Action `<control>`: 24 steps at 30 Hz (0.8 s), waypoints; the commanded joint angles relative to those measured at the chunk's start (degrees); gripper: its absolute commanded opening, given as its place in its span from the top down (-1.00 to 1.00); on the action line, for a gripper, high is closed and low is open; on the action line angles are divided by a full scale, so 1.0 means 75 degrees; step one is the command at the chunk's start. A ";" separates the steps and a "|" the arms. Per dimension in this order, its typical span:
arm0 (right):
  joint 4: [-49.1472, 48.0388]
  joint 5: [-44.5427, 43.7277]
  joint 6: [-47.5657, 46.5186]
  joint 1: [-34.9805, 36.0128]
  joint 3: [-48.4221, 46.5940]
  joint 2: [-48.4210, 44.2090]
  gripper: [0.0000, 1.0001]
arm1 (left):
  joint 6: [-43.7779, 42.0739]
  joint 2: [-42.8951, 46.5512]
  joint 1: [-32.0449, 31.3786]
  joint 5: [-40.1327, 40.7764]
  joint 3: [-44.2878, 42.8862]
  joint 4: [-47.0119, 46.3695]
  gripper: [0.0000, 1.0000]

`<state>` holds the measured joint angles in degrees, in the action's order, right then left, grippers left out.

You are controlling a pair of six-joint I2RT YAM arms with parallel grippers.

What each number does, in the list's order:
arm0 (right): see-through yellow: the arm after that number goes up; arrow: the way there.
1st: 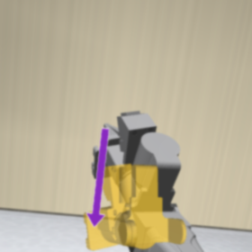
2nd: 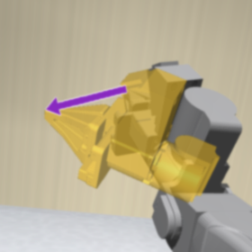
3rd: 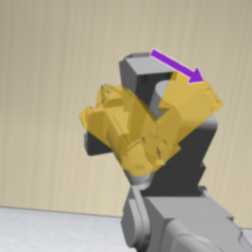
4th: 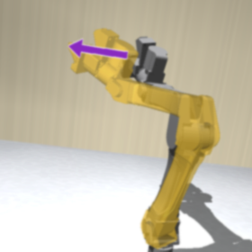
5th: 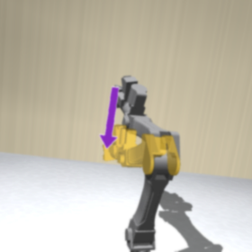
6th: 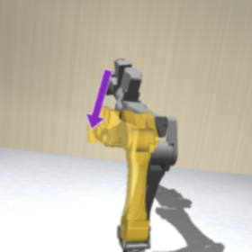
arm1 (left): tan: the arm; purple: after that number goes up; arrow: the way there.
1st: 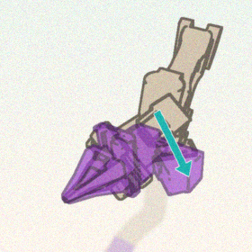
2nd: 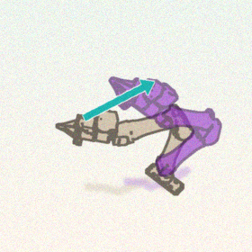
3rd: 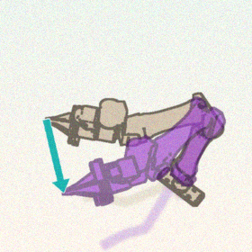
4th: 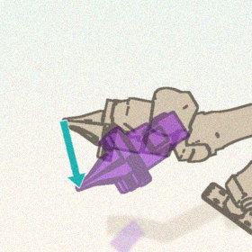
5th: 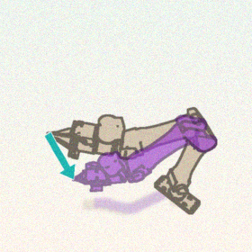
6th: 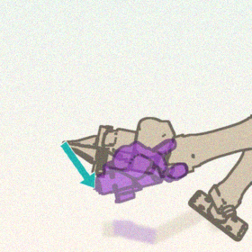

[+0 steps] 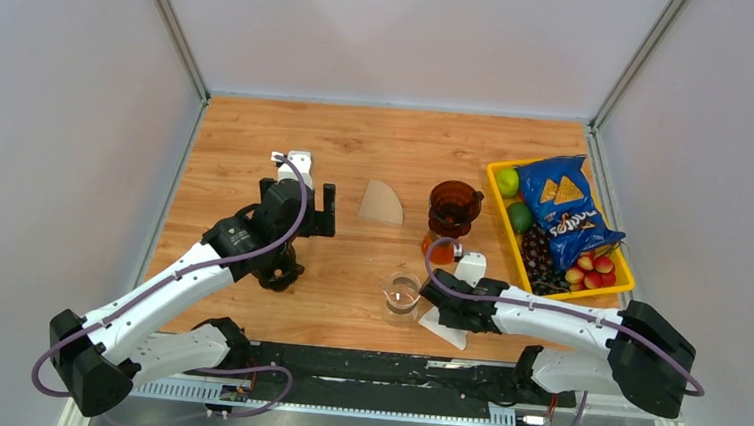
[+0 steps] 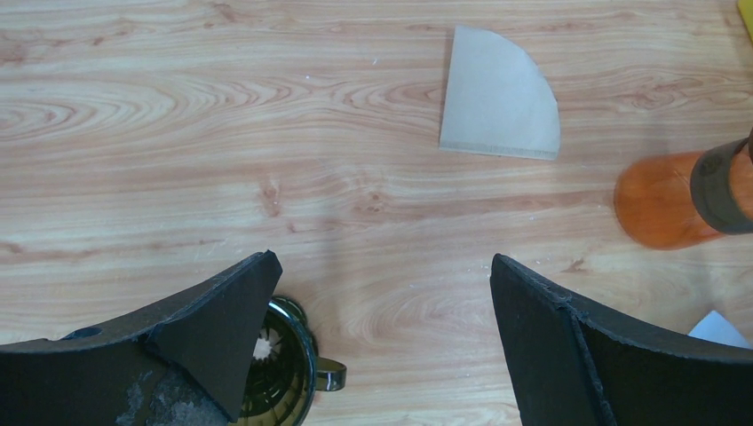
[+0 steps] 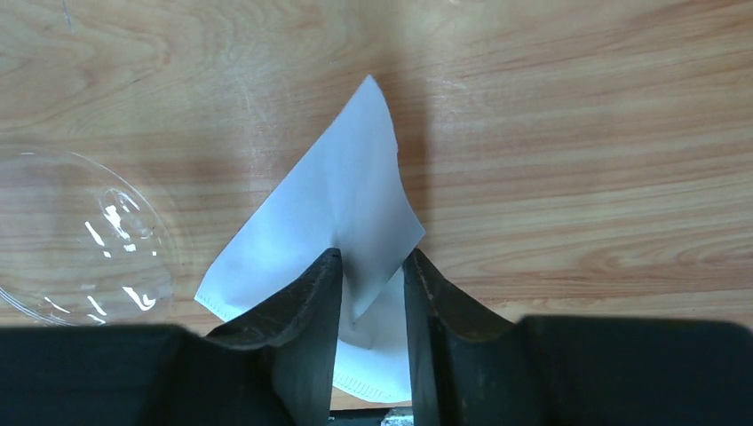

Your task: Place the coffee filter in the dripper

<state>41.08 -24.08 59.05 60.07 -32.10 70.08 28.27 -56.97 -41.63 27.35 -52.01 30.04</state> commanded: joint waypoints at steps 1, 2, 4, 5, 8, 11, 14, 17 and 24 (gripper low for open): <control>0.0253 0.0056 0.0481 0.0038 0.0330 0.0125 0.41 | 0.0085 -0.0003 0.0019 0.0146 -0.0177 0.0057 -1.00; 0.0246 0.0014 0.0471 0.0036 0.0305 -0.0002 0.46 | 0.0089 -0.0012 0.0019 0.0148 -0.0170 0.0059 -1.00; 0.0260 -0.0020 0.0426 0.0024 0.0262 -0.0232 0.50 | 0.0099 -0.0029 0.0019 0.0149 -0.0182 0.0069 -1.00; 0.0277 -0.0047 0.0421 0.0020 0.0235 -0.0354 0.52 | 0.0104 -0.0031 0.0019 0.0150 -0.0192 0.0075 -1.00; 0.0376 -0.0206 0.0338 0.0019 0.0066 -0.0724 0.66 | 0.0103 -0.0050 0.0016 0.0140 -0.0226 0.0064 -1.00; 0.0580 -0.0503 0.0193 -0.0035 -0.0186 -0.1212 0.71 | 0.0073 -0.0057 0.0019 0.0035 -0.0298 0.0017 -1.00; 0.0888 -0.0719 0.0004 -0.0236 -0.0443 -0.1690 0.69 | 0.0027 -0.0027 0.0019 -0.0120 -0.0355 -0.0113 -1.00; 0.1285 -0.0973 -0.0220 -0.0445 -0.0911 -0.2239 0.69 | -0.0057 0.0037 0.0019 -0.0501 -0.0371 -0.0338 -1.00; 0.1478 -0.1613 -0.1046 -0.0553 -0.2551 -0.3178 0.64 | -0.0398 0.0130 0.0019 -0.2823 -0.0431 -0.1587 -1.00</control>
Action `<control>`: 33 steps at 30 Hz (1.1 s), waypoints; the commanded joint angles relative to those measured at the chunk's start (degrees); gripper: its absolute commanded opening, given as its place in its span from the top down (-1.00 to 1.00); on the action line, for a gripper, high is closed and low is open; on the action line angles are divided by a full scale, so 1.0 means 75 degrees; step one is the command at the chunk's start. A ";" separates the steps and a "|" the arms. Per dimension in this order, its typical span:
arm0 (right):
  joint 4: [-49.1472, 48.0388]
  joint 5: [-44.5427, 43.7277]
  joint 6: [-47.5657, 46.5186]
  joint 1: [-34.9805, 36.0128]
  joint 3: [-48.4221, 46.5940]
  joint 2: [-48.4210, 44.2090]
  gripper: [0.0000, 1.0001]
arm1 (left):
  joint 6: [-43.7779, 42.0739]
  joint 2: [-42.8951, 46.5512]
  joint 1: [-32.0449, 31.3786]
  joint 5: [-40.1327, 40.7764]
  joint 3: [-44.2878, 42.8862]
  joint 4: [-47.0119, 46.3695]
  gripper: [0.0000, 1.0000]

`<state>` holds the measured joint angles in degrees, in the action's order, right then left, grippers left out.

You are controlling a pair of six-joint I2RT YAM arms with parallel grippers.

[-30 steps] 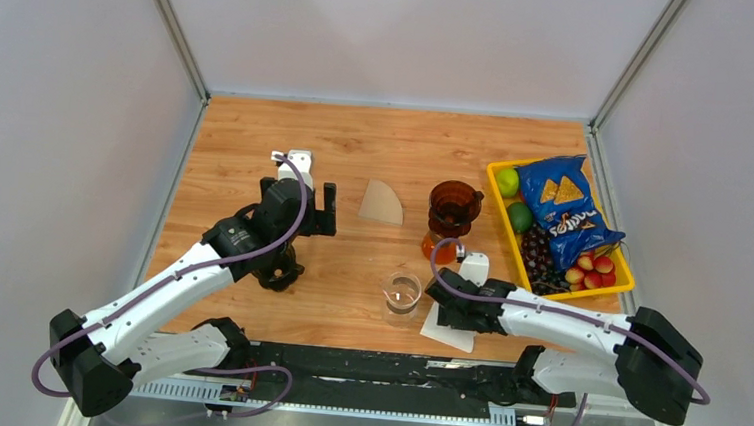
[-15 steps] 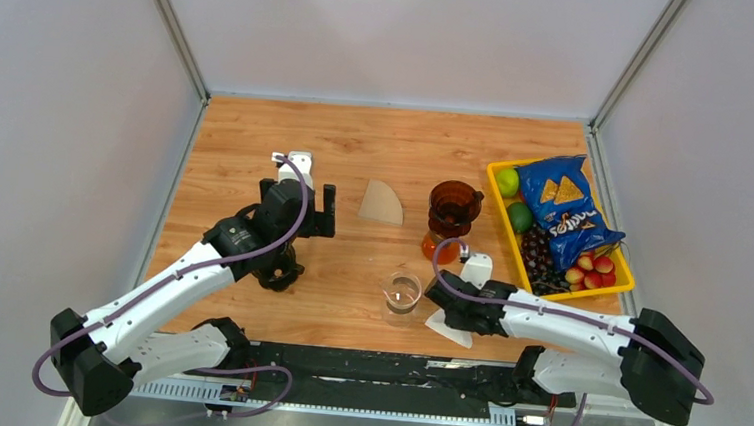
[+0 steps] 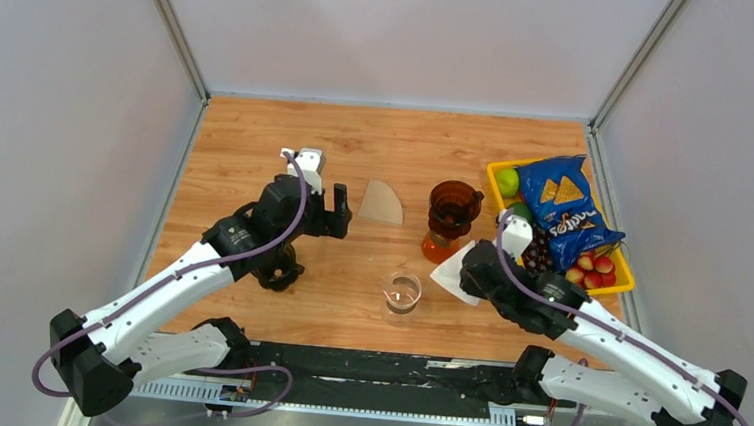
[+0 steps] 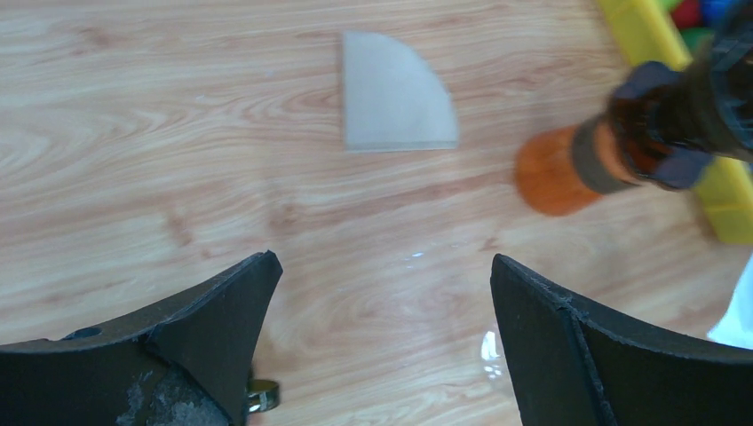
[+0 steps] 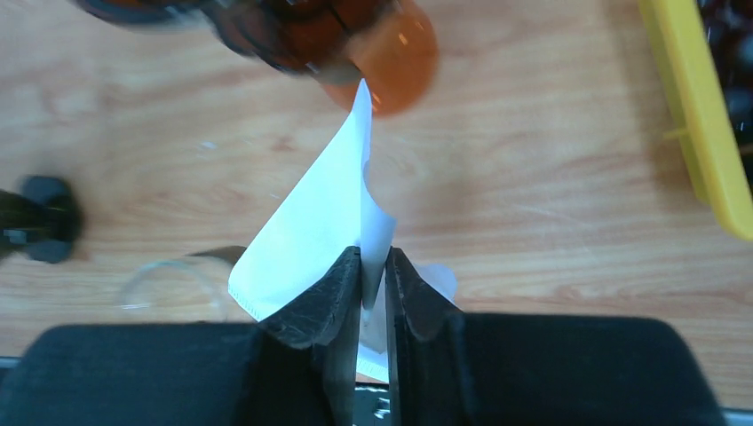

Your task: Place the coffee filter in the dripper

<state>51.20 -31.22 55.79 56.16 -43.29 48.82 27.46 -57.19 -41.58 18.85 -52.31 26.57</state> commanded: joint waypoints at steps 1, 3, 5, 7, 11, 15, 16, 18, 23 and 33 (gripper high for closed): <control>0.0119 -0.0751 -0.0764 -0.0033 -0.1337 -0.0318 0.61 | -0.0308 0.0148 0.0013 -0.2072 -0.0365 -0.1313 -1.00; 0.0086 -0.0995 -0.0947 -0.0027 -0.1816 -0.0134 0.60 | -0.0260 0.0017 0.0013 -0.3219 -0.0291 -0.1932 -1.00; -0.0046 -0.1225 -0.1025 -0.0034 -0.2145 0.0080 0.59 | 0.0001 -0.0240 0.0013 -0.4179 -0.0239 -0.2551 -1.00; -0.0440 -0.1308 -0.1182 -0.0034 -0.2301 0.0279 0.59 | 0.0373 -0.0587 0.0013 -0.5036 -0.0247 -0.3164 -1.00; -0.1450 -0.1157 -0.1633 -0.0025 -0.2326 0.0572 0.59 | 0.0978 -0.1358 -0.0053 -0.6398 -0.0456 -0.4138 -1.00; -0.1826 -0.1180 -0.1800 -0.0035 -0.2466 0.0842 0.57 | 0.1378 -0.1839 -0.0208 -0.6530 -0.0546 -0.4578 -1.00; -0.1898 -0.1169 -0.1791 -0.0034 -0.2461 0.0874 0.57 | 0.1512 -0.1870 -0.0256 -0.6491 -0.0504 -0.4681 -1.00; -0.2108 -0.1133 -0.1755 -0.0035 -0.2402 0.0879 0.55 | 0.1602 -0.2002 -0.0327 -0.6456 -0.0496 -0.4903 -1.00; -0.2717 -0.0730 -0.1856 -0.0032 -0.2226 0.0878 0.54 | 0.1770 -0.2413 -0.0389 -0.6610 -0.0672 -0.5085 -0.83; -0.2832 -0.0561 -0.1862 -0.0031 -0.2152 0.0911 0.50 | 0.1791 -0.2627 -0.0392 -0.6540 -0.0819 -0.5127 0.15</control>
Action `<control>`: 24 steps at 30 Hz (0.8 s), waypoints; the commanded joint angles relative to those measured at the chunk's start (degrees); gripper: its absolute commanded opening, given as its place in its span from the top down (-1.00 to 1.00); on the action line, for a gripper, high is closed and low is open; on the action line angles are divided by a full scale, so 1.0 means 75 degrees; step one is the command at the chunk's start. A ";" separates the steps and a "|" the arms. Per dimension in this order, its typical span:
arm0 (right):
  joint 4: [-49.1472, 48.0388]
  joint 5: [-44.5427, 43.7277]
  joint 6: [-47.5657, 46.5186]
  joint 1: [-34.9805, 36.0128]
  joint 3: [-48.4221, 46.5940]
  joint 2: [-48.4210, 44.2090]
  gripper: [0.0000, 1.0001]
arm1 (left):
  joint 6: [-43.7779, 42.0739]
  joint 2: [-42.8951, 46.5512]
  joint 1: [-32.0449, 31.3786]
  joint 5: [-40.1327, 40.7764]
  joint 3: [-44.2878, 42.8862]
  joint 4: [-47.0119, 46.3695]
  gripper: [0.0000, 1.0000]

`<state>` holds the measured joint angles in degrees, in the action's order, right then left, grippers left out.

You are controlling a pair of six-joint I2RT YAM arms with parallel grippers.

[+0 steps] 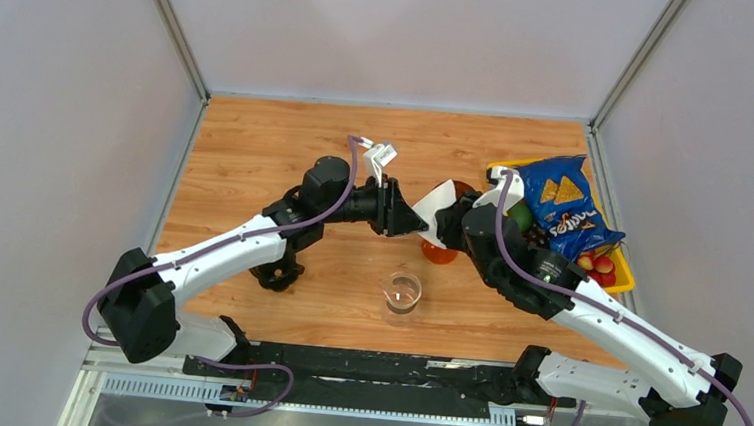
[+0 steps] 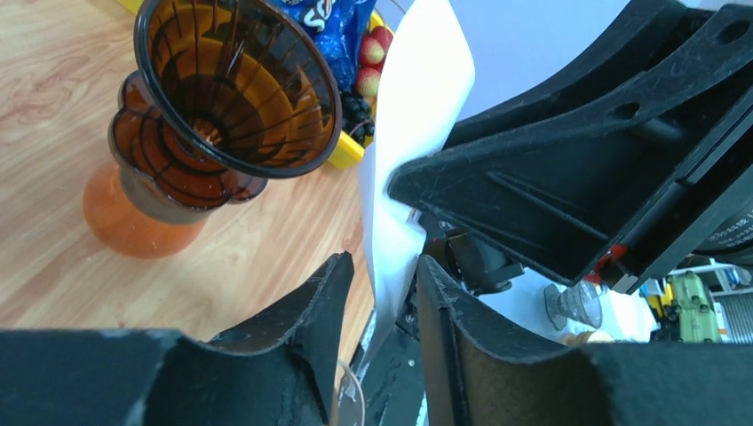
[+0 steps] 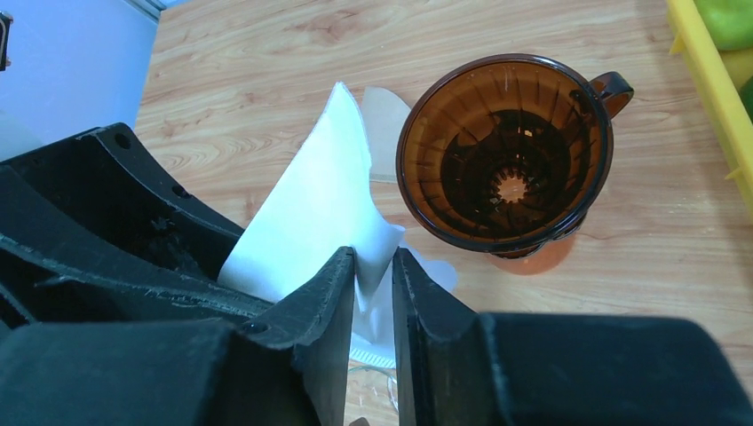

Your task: Place the coffee filter in the dripper

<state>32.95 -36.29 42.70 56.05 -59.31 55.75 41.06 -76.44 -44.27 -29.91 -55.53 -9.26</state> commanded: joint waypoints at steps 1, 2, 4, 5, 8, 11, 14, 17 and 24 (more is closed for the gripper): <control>-0.0405 0.0130 -0.0125 -0.0011 0.0011 -0.0015 0.50 | -0.0029 -0.0093 -0.0043 -0.0052 -0.0398 -0.0357 0.16; -0.0405 0.0131 -0.0129 -0.0011 0.0036 -0.0029 0.50 | -0.0026 -0.0112 -0.0035 -0.0072 -0.0394 -0.0370 0.17; -0.0400 0.0117 -0.0115 -0.0015 0.0086 -0.0048 0.47 | -0.0022 -0.0169 -0.0044 -0.0091 -0.0413 -0.0395 0.33; -0.0405 0.0108 -0.0135 -0.0026 0.0085 -0.0057 0.46 | -0.0024 -0.0191 -0.0047 -0.0102 -0.0419 -0.0386 0.53; -0.0402 0.0043 -0.0208 -0.0015 0.0028 -0.0079 0.32 | -0.0182 -0.0181 -0.0049 -0.0118 -0.0463 -0.0265 0.92; -0.0408 -0.0031 -0.0504 -0.0024 -0.0020 -0.0155 0.05 | -0.0514 -0.0039 -0.0039 -0.0066 -0.0421 0.0057 0.99; -0.0269 0.0138 -0.1487 -0.0109 -0.0146 -0.0309 -0.29 | -0.1081 0.0164 -0.0040 -0.0023 -0.0354 0.0411 0.99; -0.0068 0.0430 -0.2010 -0.0388 -0.0246 -0.0544 -0.64 | -0.1581 0.0503 -0.0033 0.0051 -0.0245 0.0560 1.00; 0.0132 0.2806 -0.2478 -0.2280 -0.0199 -0.0565 -0.94 | -0.2451 0.1297 0.0400 -0.0182 0.0274 0.0659 1.00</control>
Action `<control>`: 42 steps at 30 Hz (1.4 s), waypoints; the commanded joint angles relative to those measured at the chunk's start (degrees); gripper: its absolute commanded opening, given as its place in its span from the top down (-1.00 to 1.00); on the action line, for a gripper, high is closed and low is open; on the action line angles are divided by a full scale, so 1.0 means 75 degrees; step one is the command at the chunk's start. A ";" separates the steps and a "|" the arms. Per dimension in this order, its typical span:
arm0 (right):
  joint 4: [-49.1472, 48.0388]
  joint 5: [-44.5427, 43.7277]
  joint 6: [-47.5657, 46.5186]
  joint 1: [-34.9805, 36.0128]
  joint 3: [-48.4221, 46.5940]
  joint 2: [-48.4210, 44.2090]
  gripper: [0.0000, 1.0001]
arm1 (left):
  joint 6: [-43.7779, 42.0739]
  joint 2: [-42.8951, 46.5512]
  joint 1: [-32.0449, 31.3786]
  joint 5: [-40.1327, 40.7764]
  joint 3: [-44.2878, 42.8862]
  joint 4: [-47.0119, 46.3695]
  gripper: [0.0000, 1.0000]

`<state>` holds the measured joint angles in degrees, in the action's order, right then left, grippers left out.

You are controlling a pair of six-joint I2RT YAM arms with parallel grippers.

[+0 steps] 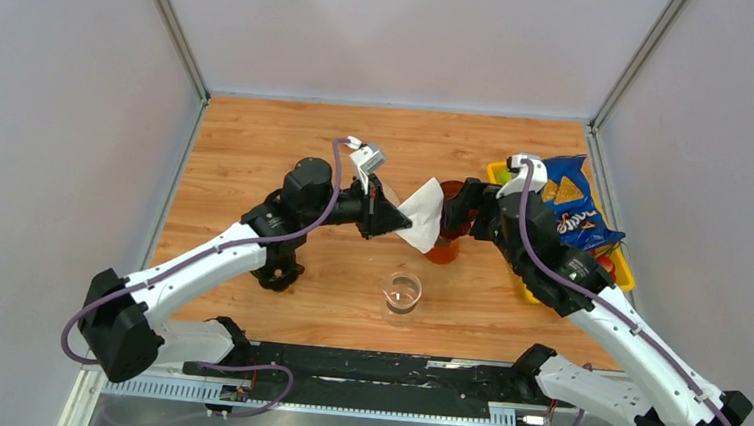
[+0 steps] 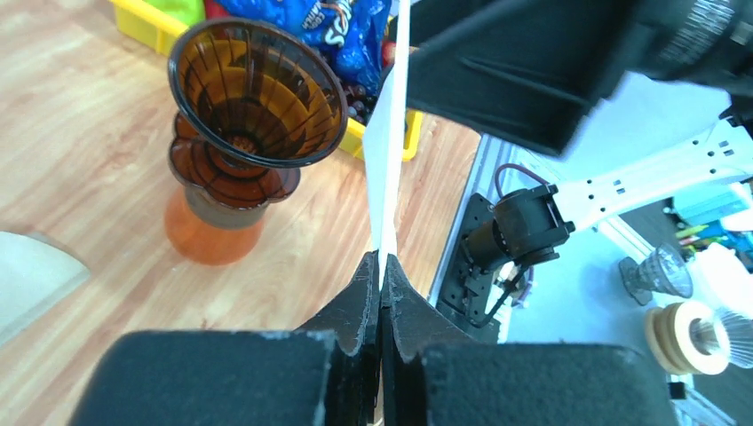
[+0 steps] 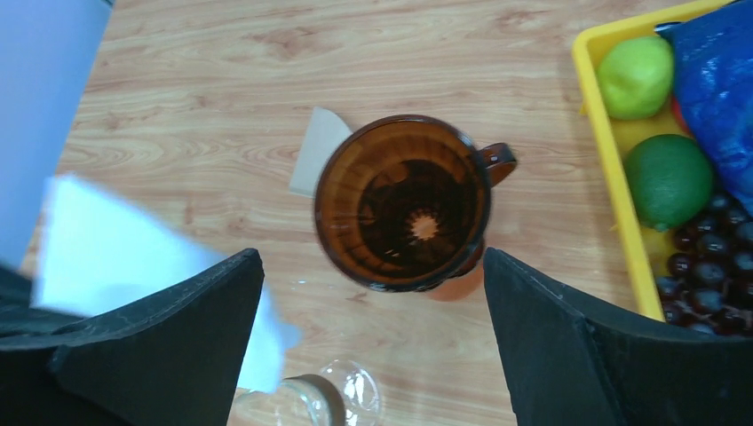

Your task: Place the coffee filter in the dripper

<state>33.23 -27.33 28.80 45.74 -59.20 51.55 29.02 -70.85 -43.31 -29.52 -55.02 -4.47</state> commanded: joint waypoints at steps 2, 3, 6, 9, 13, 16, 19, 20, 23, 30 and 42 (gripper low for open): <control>0.0068 0.2167 -0.0847 -0.1252 -0.0199 -0.0046 -0.96 | -0.1197 0.0805 0.0379 -0.0530 0.0341 0.0044 1.00; 0.0025 0.2332 -0.1021 -0.1338 -0.0199 -0.0067 -0.97 | -0.1507 0.0901 0.0421 -0.0699 0.0443 0.0050 1.00; -0.0062 0.2746 -0.1638 -0.1387 -0.0140 -0.0213 -0.99 | -0.1988 0.1388 0.0440 -0.0860 0.0666 -0.0030 1.00; -0.0363 0.3594 -0.2086 -0.1395 0.0090 -0.0448 -1.00 | -0.2306 0.1679 0.0443 -0.0982 0.0800 -0.0089 1.00; -0.0923 0.4440 -0.2219 -0.1391 0.0379 -0.0566 -1.00 | -0.2413 0.1925 0.0437 -0.0901 0.0779 -0.0047 1.00; -0.1149 0.4371 -0.2244 -0.1391 0.0446 -0.0442 -1.00 | -0.2318 0.1978 0.0442 -0.0920 0.0772 -0.0110 1.00; -0.1427 0.4713 -0.2355 -0.1394 0.0537 -0.0341 -1.00 | -0.2200 0.1948 0.0443 -0.0751 0.0739 -0.0107 1.00; -0.1548 0.4844 -0.2339 -0.1389 0.0580 -0.0329 -1.00 | -0.2165 0.1947 0.0443 -0.0784 0.0733 -0.0113 1.00; -0.1782 0.4967 -0.2305 -0.1397 0.0664 -0.0278 -1.00 | -0.2106 0.1944 0.0444 -0.0921 0.0727 -0.0200 1.00; -0.1957 0.4892 -0.2218 -0.1399 0.0796 -0.0206 -1.00 | -0.1962 0.1937 0.0443 -0.1023 0.0742 -0.0263 1.00; -0.1997 0.5975 -0.2400 -0.1441 0.0898 -0.0364 -1.00 | -0.1881 0.1943 0.0442 -0.0875 0.0751 -0.0287 1.00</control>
<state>21.47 11.33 12.27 35.14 -52.29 49.93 14.26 -56.62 -40.01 -35.90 -49.01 -3.66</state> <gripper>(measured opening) 0.997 0.007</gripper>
